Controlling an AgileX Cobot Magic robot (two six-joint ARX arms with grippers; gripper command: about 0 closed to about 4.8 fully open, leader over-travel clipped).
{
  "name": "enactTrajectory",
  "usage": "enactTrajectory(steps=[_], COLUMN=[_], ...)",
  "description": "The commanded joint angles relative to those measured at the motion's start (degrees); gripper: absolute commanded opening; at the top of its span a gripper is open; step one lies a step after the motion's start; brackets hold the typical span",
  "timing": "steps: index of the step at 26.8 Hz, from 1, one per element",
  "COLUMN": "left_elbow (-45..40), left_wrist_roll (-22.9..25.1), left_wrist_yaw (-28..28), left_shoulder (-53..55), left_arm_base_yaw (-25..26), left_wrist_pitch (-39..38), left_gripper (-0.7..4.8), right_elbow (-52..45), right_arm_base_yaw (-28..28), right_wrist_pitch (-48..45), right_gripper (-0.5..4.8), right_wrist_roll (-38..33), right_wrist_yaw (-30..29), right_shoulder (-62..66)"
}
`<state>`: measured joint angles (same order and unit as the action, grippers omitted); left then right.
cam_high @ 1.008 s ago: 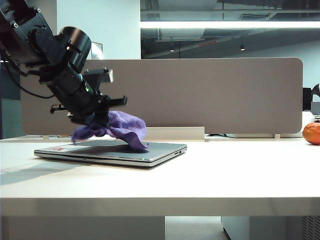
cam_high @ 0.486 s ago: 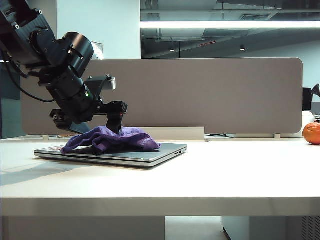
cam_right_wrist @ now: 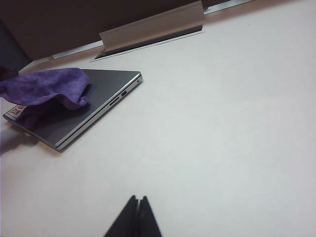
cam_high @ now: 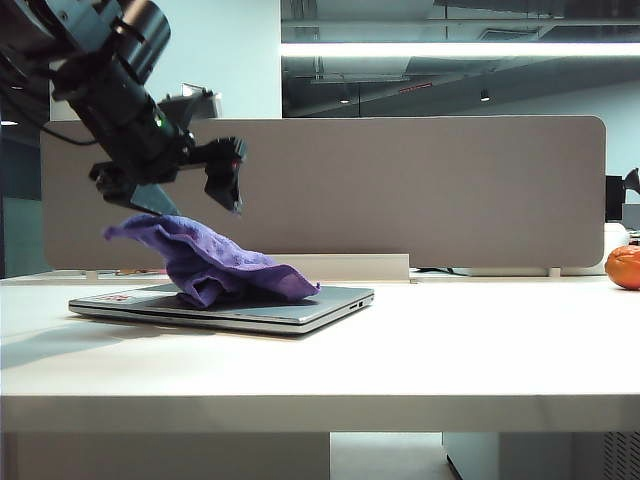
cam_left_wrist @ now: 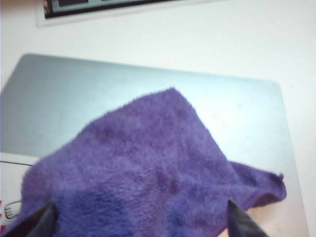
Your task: Pick up the purple rag and put it over the laptop.
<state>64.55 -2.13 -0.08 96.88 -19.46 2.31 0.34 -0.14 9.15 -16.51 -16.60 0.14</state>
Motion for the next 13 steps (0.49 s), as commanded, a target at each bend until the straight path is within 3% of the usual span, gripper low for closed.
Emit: enactTrajectory(steps=[1,10,13], left_elbow=[0.13,0.13,0.13], left_wrist_roll=[0.17,0.00,0.00], left_wrist_yaw=[0.28,0.11,0.11], left_shoulder=[-0.76,-1.22,-1.97], left_arm_base_yaw=[0.00,-0.02,-0.04], left_wrist_pitch=[0.24,2.19,-0.07], left_gripper=[4.36,4.24,3.46], right_elbow=[-0.20,-0.20,-0.20], right_arm_base_yaw=[0.04,0.07,0.07], right_wrist_pitch=[-0.39,-0.39,-0.39], right_gripper=[0.22,0.22,0.22], right_wrist_roll=[0.04,0.04,0.04], right_wrist_yaw=[-0.09,-0.09,-0.09], right_shoulder=[-0.02,-0.02,-0.02])
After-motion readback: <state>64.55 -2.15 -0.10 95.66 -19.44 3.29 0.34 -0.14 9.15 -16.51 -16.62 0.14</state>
